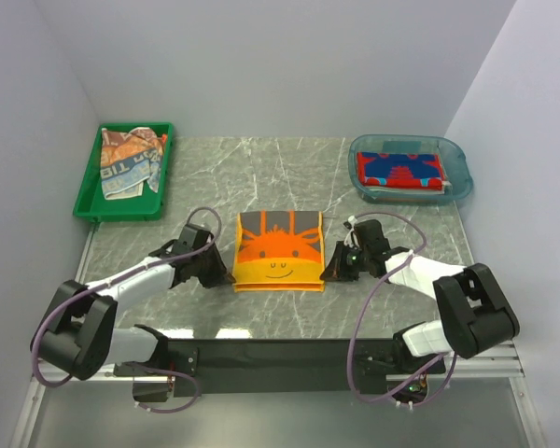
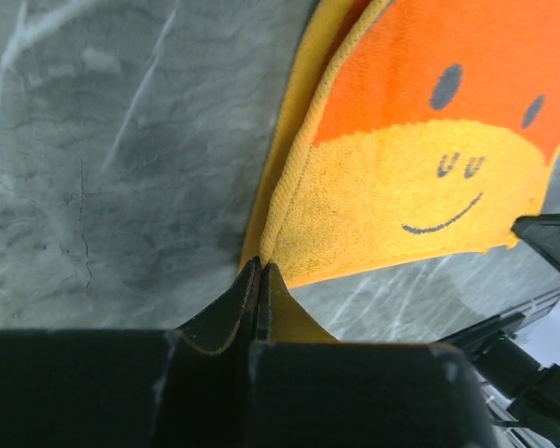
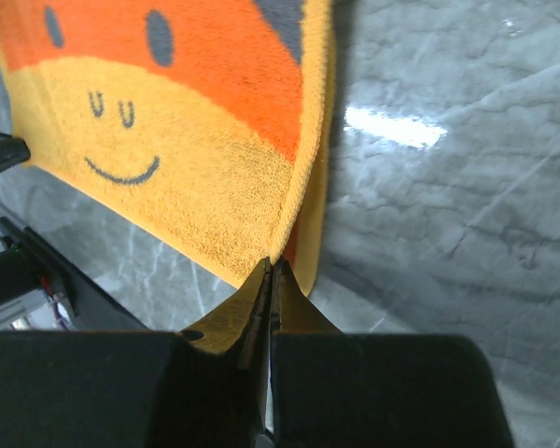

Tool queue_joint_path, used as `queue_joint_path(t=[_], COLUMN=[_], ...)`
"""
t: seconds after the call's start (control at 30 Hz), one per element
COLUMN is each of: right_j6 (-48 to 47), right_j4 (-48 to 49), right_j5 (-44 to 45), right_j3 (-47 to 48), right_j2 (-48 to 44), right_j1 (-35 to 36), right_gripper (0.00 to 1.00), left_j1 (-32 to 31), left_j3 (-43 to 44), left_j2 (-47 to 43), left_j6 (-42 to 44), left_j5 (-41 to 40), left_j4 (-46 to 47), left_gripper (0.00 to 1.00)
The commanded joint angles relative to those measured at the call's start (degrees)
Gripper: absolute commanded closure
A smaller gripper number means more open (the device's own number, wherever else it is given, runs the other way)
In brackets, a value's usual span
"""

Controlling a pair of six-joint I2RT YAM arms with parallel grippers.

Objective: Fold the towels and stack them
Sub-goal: Fold the towel

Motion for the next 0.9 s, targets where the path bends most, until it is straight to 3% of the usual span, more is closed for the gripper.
queue_joint_path(t=[0.0,0.4,0.87], right_j6=[-0.2,-0.7,-1.7], right_j4=[3.0,2.5,-6.4], right_j5=[2.8,4.5,5.8], right_j3=[-0.6,-1.2,5.3], right_j2=[1.2,2.1,-8.0], right_j1=[0.2,0.1,0.1], right_gripper=[1.00,1.00,1.00], left_j1=[-0.8,-2.5,-2.7], left_j3=[-1.9,-3.0,5.9], left_j2=[1.6,4.0,-6.5], left_j6=[-0.6,-1.1,-0.5], left_j5=[-2.9,-5.0,-8.2], left_j4=[2.3,2.9,-9.1], left_gripper=[0.99,0.99,0.99])
